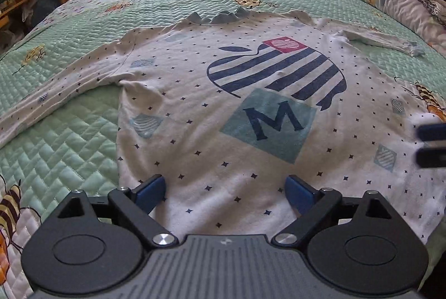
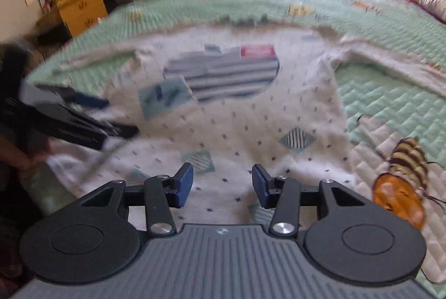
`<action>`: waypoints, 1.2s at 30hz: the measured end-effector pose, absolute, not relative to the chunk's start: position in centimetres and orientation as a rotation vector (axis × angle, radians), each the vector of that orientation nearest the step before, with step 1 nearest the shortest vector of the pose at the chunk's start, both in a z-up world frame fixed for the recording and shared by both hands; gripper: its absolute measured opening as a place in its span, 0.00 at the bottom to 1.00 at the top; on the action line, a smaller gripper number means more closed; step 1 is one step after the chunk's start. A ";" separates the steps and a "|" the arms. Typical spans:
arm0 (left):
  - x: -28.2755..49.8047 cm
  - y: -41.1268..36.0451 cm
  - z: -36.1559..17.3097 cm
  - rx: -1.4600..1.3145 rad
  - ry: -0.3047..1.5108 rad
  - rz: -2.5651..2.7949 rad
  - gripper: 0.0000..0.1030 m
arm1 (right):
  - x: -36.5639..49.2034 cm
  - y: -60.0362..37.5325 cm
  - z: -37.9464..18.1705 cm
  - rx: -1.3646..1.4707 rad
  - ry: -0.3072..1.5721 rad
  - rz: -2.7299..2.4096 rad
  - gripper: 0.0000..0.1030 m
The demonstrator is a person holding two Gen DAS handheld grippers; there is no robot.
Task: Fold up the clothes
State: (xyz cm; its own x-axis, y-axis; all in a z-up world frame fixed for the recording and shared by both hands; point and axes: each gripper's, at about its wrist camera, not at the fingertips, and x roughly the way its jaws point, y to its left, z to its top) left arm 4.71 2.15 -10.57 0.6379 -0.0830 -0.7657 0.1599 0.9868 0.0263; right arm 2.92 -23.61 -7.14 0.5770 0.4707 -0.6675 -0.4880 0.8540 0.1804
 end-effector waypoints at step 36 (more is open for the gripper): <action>0.3 0.9 -9.0 0.207 0.941 -0.103 0.74 | -0.7 -25.1 -8.1 -0.013 0.685 0.476 0.73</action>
State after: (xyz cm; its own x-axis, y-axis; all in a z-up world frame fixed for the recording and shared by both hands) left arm 0.26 0.86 -8.98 0.5858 0.0025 -0.8105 0.1773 0.9754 0.1311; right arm -0.73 -25.14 -8.06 0.6717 0.4181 -0.6115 -0.4264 0.8933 0.1424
